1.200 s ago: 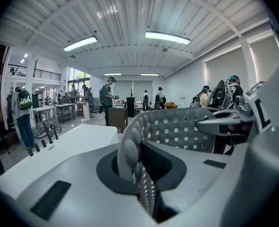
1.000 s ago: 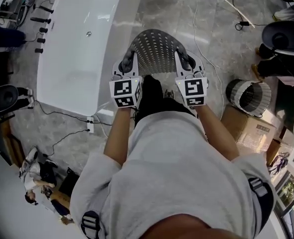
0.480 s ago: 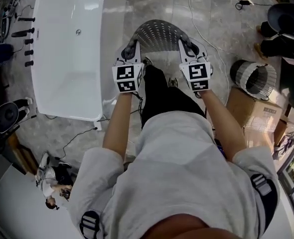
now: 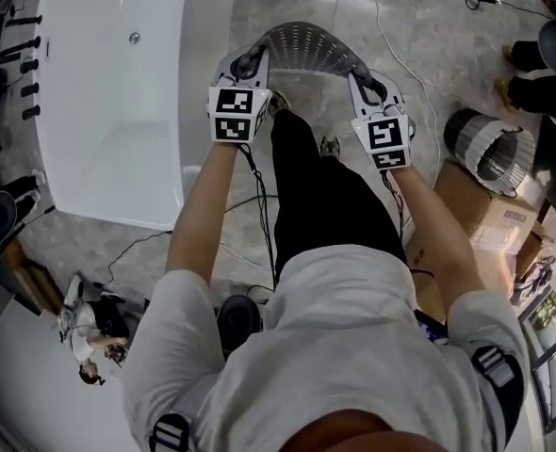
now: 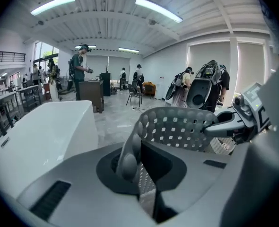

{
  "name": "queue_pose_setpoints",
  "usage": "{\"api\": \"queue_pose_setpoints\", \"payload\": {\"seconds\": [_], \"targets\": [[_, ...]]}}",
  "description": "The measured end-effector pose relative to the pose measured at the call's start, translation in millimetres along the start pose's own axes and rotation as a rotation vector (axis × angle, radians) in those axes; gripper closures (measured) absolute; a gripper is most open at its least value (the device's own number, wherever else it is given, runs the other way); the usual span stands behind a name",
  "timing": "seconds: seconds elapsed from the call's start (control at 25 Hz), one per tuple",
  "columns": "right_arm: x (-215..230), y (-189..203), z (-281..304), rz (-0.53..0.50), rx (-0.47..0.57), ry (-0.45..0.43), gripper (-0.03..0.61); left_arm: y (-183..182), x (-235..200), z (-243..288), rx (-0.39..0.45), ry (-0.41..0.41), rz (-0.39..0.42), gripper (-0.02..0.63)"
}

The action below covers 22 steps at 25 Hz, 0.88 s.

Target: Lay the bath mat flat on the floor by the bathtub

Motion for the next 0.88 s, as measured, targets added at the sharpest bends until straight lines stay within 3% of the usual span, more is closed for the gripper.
{"api": "queue_pose_setpoints", "payload": {"seconds": [0.32,0.52,0.72,0.88], "targets": [[-35.3,53.6,47.2,0.042,-0.088,-0.042,0.555,67.2,-24.2,39.5,-0.059,0.06,0.037,0.586],[-52.5,74.9,62.4,0.077,-0.143,-0.068,0.555,109.4,-23.3,40.9,-0.142,0.053,-0.065,0.586],[-66.1,83.1,67.6,0.118,-0.163,-0.122,0.555,123.4,-30.3,38.0,-0.189,0.061,-0.056,0.586],[-57.5,94.9,82.0,0.155,-0.194,-0.101,0.555,127.0,-40.5,60.7,-0.21,0.086,-0.061,0.586]]}}
Point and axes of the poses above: the fingertips, and each gripper's own axes: z forward along the fingers, x to its right, y out of its underside, the point moved 9 cm from there along -z, backward along the fingers, and after that the axes turned 4 degrees about -x, right-handed, at the moved point
